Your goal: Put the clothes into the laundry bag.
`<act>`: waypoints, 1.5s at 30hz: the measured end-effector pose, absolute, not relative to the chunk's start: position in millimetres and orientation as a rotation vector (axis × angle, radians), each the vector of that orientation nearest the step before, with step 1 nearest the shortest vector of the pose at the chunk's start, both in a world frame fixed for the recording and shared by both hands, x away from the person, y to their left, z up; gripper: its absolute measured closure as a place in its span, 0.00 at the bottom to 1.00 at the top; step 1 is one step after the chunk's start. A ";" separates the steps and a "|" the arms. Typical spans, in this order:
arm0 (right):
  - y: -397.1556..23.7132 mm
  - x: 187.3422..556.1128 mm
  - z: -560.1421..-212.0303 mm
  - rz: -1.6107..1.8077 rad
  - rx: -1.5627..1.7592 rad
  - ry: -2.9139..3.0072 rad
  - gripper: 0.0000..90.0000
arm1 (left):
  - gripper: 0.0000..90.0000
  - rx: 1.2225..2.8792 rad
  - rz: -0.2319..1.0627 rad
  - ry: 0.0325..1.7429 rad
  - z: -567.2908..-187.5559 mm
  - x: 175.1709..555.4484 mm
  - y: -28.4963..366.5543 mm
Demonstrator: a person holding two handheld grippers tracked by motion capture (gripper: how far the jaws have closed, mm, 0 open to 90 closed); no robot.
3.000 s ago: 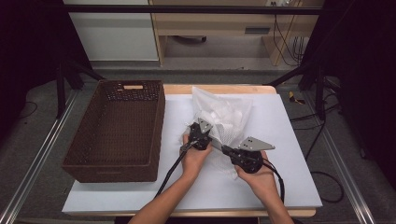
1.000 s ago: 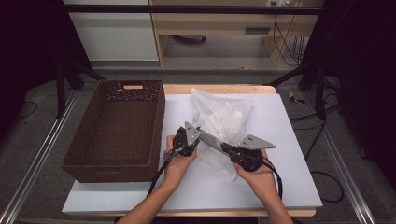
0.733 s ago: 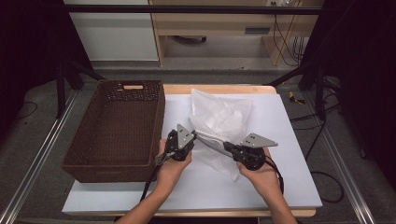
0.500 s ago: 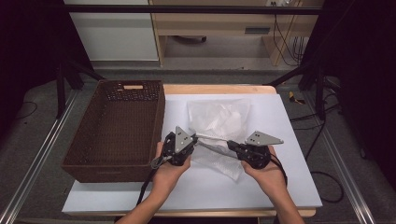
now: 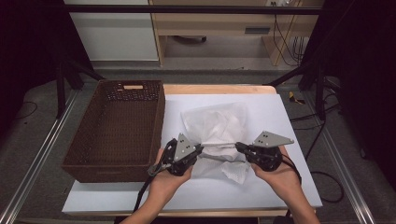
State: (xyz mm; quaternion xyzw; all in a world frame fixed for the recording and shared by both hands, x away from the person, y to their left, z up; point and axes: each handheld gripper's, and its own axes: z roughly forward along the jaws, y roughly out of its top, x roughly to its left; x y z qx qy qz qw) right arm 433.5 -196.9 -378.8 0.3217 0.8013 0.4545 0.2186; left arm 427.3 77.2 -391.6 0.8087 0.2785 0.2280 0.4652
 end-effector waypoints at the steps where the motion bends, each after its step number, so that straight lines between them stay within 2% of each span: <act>1: -196.4 430.9 -383.7 1.250 0.887 2.226 0.99 | 0.98 2.002 0.564 0.675 -398.1 424.3 78.2; 7: -187.4 413.9 -420.6 1.178 0.854 2.268 0.99 | 0.98 2.064 0.582 0.672 -430.1 417.9 80.7; 16: -172.7 409.9 -447.8 1.089 0.802 2.323 0.99 | 0.98 2.139 0.584 0.700 -463.4 422.7 86.3; 33: -159.6 423.9 -466.5 0.952 0.814 2.386 0.98 | 0.97 2.170 0.538 0.728 -470.9 423.5 92.7; 39: -161.3 420.5 -467.6 0.967 0.826 2.396 0.94 | 0.92 2.133 0.474 0.754 -470.1 423.8 97.8; 45: -163.4 418.7 -469.4 0.982 0.822 2.405 0.87 | 0.81 2.112 0.465 0.752 -467.6 418.9 103.0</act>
